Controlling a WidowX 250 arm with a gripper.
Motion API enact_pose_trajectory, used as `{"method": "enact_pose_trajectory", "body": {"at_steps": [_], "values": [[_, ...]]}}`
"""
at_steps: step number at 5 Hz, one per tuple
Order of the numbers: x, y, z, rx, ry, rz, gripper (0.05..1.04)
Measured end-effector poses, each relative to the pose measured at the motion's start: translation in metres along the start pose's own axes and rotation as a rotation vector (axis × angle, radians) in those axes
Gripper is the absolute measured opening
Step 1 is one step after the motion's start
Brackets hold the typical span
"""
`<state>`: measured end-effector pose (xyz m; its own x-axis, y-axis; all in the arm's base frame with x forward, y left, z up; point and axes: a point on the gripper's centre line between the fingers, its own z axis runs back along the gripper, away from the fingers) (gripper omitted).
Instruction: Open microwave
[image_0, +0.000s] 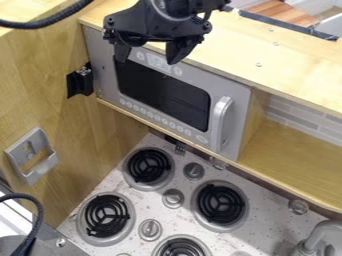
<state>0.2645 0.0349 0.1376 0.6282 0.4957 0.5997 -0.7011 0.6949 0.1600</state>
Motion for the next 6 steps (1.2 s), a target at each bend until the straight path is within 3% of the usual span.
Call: {"method": "enact_pose_trajectory", "body": {"at_steps": [1,2,3,4,5,6], "values": [[-0.005,0.001,-0.004,0.013,0.015,-0.009,0.999],[-0.015,-0.015,-0.017,-0.133,0.054,-0.091,0.999],[-0.021,-0.022,-0.032,-0.231,0.098,-0.114,0.999],[-0.038,-0.037,-0.057,-0.346,0.174,-0.184,0.999],[-0.052,-0.047,-0.075,-0.396,0.234,-0.281,0.999],[-0.056,-0.060,-0.085,-0.436,0.240,-0.361,0.999]]}}
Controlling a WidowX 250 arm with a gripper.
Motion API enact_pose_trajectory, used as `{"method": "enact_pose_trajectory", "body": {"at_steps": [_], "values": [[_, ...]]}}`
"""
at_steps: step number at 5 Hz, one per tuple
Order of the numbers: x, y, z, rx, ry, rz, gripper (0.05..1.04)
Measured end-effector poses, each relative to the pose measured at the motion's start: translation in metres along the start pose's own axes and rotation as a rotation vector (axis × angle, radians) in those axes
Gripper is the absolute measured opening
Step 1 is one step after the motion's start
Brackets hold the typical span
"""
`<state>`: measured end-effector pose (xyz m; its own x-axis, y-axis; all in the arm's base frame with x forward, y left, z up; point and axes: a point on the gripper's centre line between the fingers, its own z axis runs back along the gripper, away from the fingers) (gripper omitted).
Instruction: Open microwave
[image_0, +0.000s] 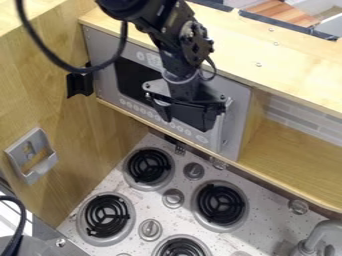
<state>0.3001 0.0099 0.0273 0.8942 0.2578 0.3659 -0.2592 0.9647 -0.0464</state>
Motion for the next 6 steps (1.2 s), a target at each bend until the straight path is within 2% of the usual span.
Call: {"method": "enact_pose_trajectory", "body": {"at_steps": [2,3,5,6], "values": [[0.016,-0.010,-0.006,0.038,-0.048,-0.097,0.999],[0.026,-0.019,-0.014,0.065,-0.047,-0.147,0.999],[0.030,-0.030,-0.032,0.031,-0.007,-0.170,0.999],[0.031,-0.034,-0.041,0.017,0.013,-0.183,0.951]]}}
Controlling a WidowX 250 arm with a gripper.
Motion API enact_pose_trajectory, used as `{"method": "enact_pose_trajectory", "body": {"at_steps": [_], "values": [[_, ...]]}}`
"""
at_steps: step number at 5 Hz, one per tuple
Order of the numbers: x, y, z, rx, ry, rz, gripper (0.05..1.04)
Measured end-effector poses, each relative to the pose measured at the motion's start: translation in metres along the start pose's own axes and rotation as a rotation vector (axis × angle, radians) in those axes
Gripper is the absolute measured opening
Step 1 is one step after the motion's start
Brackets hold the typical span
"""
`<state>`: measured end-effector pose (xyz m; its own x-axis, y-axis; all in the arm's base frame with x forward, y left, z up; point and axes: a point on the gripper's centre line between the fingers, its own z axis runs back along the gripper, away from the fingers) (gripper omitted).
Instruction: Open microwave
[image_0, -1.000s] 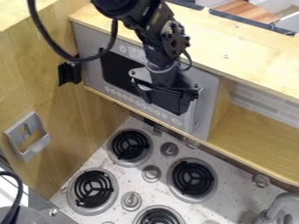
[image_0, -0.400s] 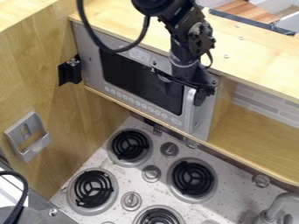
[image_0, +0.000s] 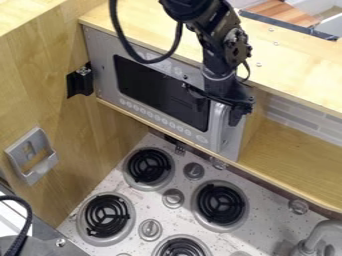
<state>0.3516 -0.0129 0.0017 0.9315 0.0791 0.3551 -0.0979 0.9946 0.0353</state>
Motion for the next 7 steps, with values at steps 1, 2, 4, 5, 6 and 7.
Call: {"method": "enact_pose_trajectory", "body": {"at_steps": [1,2,4,5,6,7], "values": [[-0.004,-0.002,-0.008,-0.013,0.023,-0.010,0.657],[-0.005,-0.002,-0.009,-0.006,0.024,-0.023,0.387],[-0.008,0.000,-0.010,0.000,0.027,-0.013,0.350],[-0.023,0.006,-0.004,0.024,0.037,-0.013,0.350],[-0.041,0.014,0.005,0.042,0.050,-0.021,0.350],[-0.056,0.021,0.011,0.058,0.057,-0.031,0.350]]}}
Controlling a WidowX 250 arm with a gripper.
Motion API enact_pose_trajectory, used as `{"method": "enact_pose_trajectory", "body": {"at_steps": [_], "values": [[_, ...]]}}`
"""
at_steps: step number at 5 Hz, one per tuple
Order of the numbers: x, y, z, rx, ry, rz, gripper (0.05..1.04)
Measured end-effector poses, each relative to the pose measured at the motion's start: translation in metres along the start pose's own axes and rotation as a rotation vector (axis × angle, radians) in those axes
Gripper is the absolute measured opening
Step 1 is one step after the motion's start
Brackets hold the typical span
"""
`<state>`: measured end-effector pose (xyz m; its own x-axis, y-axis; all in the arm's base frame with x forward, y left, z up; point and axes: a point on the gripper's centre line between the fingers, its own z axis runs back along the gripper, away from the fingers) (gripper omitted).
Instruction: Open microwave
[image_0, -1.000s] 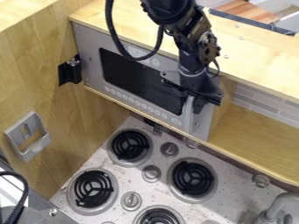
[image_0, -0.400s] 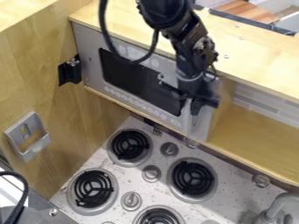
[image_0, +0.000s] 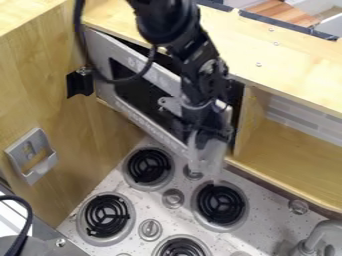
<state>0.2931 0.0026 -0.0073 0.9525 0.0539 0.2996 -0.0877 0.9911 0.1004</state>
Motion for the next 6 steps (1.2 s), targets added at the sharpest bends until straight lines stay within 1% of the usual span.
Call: {"method": "enact_pose_trajectory", "body": {"at_steps": [1,2,3,4,5,6], "values": [[-0.014,0.005,0.005,0.017,0.008,-0.003,0.350],[-0.025,0.012,0.010,0.034,0.008,0.021,0.395],[-0.024,0.015,0.013,0.024,-0.004,0.081,0.696],[-0.026,0.015,0.013,0.022,0.009,0.081,0.965],[-0.023,0.015,0.014,0.020,0.008,0.079,1.000],[-0.025,0.016,0.014,0.032,0.018,0.079,1.000]]}}
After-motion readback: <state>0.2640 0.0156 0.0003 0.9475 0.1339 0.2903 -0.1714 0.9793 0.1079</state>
